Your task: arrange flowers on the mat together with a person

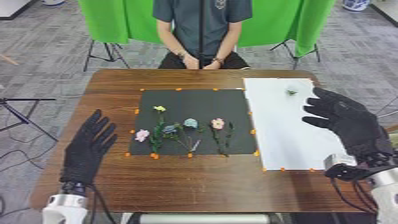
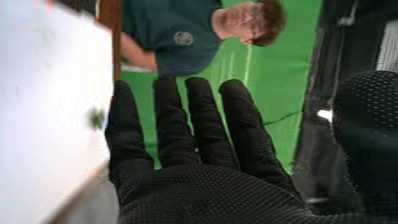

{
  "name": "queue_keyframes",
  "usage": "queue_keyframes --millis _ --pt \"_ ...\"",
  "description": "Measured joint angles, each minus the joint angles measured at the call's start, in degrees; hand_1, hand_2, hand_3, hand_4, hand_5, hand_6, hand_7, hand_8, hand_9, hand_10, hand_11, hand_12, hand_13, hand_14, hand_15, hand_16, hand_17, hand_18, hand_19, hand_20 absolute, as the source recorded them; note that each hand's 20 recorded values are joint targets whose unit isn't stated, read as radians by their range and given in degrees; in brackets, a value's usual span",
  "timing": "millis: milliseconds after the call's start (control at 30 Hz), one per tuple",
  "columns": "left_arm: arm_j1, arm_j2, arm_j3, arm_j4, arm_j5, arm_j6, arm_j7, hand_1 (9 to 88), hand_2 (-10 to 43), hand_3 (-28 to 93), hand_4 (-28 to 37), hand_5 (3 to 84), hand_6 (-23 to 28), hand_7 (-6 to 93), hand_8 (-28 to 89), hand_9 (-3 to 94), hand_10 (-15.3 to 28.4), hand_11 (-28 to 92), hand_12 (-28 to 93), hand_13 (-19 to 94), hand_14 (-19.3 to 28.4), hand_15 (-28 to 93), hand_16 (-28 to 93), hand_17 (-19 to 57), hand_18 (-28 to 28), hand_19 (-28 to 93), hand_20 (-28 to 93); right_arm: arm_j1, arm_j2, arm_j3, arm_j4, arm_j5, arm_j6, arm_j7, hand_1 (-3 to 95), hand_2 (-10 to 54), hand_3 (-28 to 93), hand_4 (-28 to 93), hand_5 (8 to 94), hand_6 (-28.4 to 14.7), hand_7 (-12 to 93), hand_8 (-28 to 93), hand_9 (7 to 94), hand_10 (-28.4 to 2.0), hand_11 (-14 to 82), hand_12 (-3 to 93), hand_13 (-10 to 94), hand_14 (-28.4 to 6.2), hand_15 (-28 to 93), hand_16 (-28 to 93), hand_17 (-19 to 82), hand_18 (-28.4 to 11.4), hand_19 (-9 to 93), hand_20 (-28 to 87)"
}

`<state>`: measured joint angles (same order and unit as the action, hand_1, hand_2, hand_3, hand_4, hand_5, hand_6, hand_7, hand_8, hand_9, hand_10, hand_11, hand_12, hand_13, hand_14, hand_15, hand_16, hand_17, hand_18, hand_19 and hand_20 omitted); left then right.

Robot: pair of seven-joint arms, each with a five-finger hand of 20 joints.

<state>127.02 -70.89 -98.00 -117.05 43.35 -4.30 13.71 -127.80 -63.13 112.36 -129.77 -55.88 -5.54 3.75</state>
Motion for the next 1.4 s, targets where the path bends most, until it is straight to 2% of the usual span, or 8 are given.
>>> queue_keyframes --millis 133,267,733,1400 --pt "-0.4 -0.37 0.55 0.37 -0.07 -0.23 -0.49 27.0 -1.0 68 -27.0 25.6 1.8 18.0 -10 19.0 9.9 18 16 17 11.8 15 6 -12.9 19.7 37 10 0.9 -0.1 -1.3 0.2 -0.9 -0.5 0.0 14.4 1.4 82 -23 36.2 -7.0 10 -7 35.7 -14.7 10.1 23.9 29 -13.4 14 32 5 -22.4 42 27" --pt "-1.1 -0.12 1.23 0.87 -0.05 -0.43 -0.31 26.9 -1.0 68 -26.9 25.6 1.8 18.0 -10 19.0 9.9 17 16 18 11.8 15 6 -12.9 19.7 37 10 1.7 -0.2 -1.7 0.3 -2.3 -0.8 0.0 14.4 1.4 83 -23 36.1 -7.0 10 -7 35.5 -14.7 10.0 23.8 29 -13.5 14 32 5 -22.5 42 27" --pt "-2.2 0.28 1.06 0.97 -0.18 -1.02 -0.33 26.9 -1.1 69 -27.0 25.5 1.8 18.5 -10 19.1 9.9 17 16 18 11.7 15 6 -12.8 19.7 37 10 2.2 -0.4 -2.6 0.6 -2.6 -1.6 0.7 15.1 0.7 83 -23 35.7 -6.5 11 -8 35.3 -14.7 9.7 24.0 29 -13.4 15 31 5 -22.6 42 27" --pt "-0.8 0.09 1.28 0.50 -0.20 -0.88 0.03 26.6 -1.0 69 -26.2 25.6 1.7 18.5 -10 19.2 9.9 17 16 18 11.5 15 6 -12.8 19.6 37 10 4.2 -1.5 -2.9 2.1 -3.7 -2.1 1.8 15.9 0.6 83 -23 36.4 -6.3 11 -8 35.9 -14.8 10.6 23.8 30 -13.3 17 31 5 -22.5 44 27"
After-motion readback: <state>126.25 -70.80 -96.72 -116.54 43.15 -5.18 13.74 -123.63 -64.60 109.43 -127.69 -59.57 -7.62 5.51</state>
